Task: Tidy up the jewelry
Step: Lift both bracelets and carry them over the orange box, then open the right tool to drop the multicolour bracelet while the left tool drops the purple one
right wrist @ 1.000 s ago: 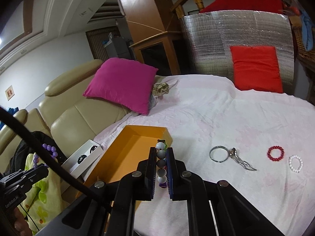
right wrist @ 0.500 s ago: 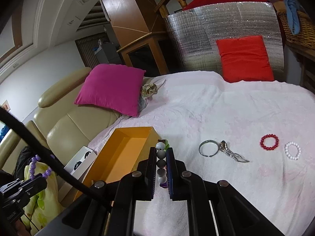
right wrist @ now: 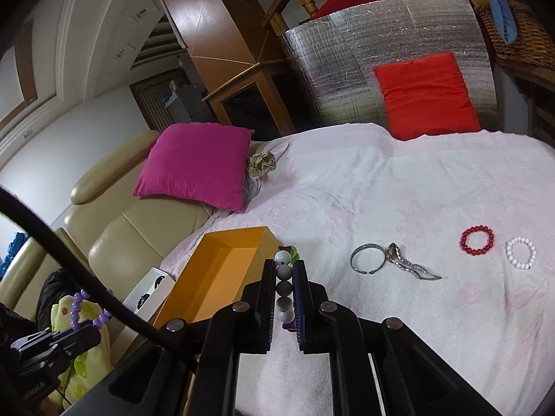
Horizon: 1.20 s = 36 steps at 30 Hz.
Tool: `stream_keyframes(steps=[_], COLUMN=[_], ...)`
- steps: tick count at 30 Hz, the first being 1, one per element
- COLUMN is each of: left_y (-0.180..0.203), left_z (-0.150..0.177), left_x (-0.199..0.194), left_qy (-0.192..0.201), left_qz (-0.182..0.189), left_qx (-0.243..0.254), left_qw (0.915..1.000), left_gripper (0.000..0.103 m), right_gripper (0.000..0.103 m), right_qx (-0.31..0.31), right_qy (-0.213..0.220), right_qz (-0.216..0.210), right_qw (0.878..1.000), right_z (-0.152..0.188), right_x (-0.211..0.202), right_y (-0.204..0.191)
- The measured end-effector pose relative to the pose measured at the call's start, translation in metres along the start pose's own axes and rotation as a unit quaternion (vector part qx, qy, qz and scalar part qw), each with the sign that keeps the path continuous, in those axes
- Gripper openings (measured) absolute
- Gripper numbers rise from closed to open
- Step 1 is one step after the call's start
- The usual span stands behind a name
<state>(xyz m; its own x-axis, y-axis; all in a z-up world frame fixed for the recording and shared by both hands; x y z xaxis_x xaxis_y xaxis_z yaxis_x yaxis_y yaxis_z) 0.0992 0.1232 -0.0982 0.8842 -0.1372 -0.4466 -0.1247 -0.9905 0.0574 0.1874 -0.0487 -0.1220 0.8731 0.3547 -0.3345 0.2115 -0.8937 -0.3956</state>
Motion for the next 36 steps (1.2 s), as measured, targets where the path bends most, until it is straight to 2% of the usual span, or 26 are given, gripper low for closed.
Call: stream_keyframes(steps=[13,18,20,24,28,30,36], left_y=[0.012,-0.016,-0.043,-0.093,-0.128,-0.141,-0.153], left_z=[-0.001,0.002,0.005,0.011,0.017,0.02,0.042], left_x=[0.006,0.009,0.014,0.031,0.054,0.071,0.135], left_qy=[-0.003,-0.009,-0.016,-0.038,-0.057,-0.072,-0.124], left_qz=[0.004,-0.009,-0.025,-0.056,-0.056,-0.05,-0.02], left_qx=[0.013,0.006,-0.001,-0.007,-0.017,-0.025,-0.035], left_qw=[0.9999,0.9999,0.9996,0.9977,0.9966,0.9958,0.9914], left_gripper=[0.01,0.01,0.01,0.01,0.01,0.01,0.01], right_gripper=[0.01,0.01,0.01,0.01,0.01,0.01,0.01], right_qx=[0.028,-0.003,-0.017,-0.033,-0.024,-0.017,-0.019], right_qy=[0.003,-0.007,-0.013,-0.039,-0.088,-0.114,-0.174], right_qz=[0.01,-0.02,-0.04,-0.088,-0.146,-0.163,-0.168], right_qw=[1.0,1.0,0.999,0.995,0.985,0.98,0.97], right_z=[-0.003,-0.009,-0.01,-0.008,0.007,0.016,0.041], right_x=[-0.005,0.007,0.014,0.041,0.085,0.108,0.185], right_y=[0.032,0.007,-0.005,-0.028,-0.04,-0.059,-0.094])
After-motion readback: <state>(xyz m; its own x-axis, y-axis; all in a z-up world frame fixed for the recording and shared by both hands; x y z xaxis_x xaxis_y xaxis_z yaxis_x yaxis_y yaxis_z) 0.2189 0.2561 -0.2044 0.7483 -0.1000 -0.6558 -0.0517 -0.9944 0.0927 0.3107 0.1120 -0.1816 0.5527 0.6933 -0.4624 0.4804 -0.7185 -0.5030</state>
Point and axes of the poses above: each gripper's, at about its wrist camera, not at the fingertips, and x roughly the way its jaws point, y to its right, z to its underside, the point moved 7 cm from there along x, roughly the way its jaws point, and after that the axes turned 12 degrees about y, right-handed, at the moved point
